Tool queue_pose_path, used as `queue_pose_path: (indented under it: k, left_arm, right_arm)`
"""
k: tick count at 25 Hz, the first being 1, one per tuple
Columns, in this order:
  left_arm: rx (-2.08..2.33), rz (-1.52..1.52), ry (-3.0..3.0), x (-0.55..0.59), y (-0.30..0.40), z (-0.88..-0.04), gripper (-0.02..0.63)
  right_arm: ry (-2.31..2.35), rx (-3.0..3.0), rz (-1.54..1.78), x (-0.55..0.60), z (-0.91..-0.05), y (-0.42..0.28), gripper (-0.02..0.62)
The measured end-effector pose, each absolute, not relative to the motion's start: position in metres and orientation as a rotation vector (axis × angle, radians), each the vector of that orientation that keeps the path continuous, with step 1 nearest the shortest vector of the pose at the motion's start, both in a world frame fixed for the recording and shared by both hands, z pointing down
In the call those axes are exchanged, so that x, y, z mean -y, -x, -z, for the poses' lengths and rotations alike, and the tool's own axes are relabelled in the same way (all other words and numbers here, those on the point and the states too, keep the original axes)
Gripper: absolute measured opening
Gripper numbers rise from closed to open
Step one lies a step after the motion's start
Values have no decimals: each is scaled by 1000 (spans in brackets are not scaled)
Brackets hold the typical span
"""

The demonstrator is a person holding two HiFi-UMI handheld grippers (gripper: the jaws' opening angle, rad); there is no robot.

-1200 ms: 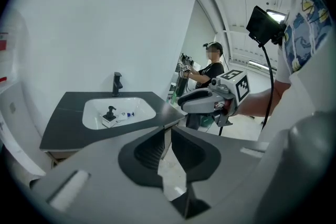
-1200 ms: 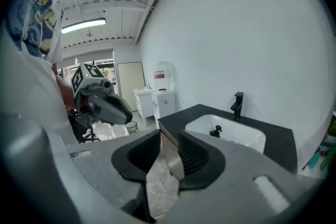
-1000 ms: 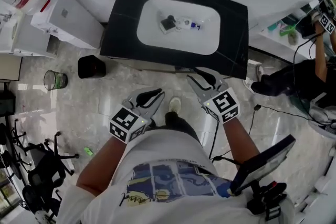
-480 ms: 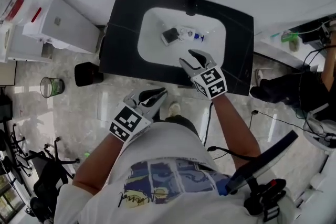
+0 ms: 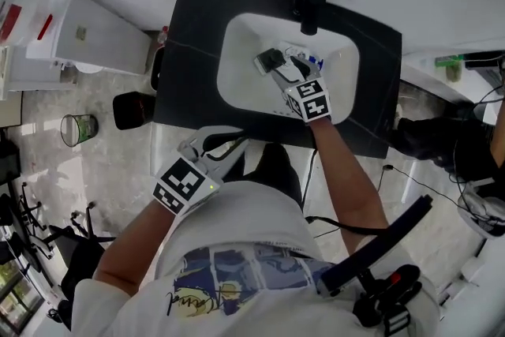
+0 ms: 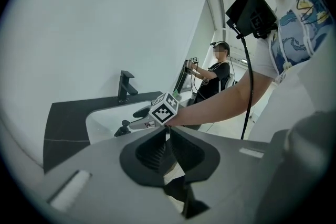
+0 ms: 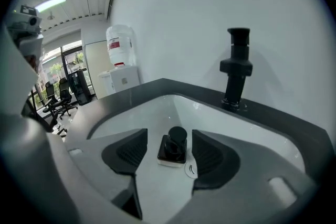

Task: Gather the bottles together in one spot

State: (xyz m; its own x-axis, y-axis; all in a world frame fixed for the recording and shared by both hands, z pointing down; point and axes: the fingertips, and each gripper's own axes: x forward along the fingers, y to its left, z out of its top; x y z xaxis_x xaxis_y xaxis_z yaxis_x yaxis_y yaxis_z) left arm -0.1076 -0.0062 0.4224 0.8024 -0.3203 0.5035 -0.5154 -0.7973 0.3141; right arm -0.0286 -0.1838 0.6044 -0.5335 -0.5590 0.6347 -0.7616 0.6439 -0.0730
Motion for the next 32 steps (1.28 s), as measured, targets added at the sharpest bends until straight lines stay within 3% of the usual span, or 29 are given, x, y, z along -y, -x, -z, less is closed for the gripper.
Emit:
queue_pose_path:
  k: [7,13,32]
  left_arm:
    - [687,-629,-2495,20,105,-424,26]
    - [710,-645,-2468,25,101,-430,23]
    - [662,-612,-2501,30,89,-428,6]
  right_arm:
    - [-989,2274,-549,209,-650,41,253]
    - [-1014,2314,-539,218,-652,46,178]
    - [-1096,2309,-567,195,-601,19,169]
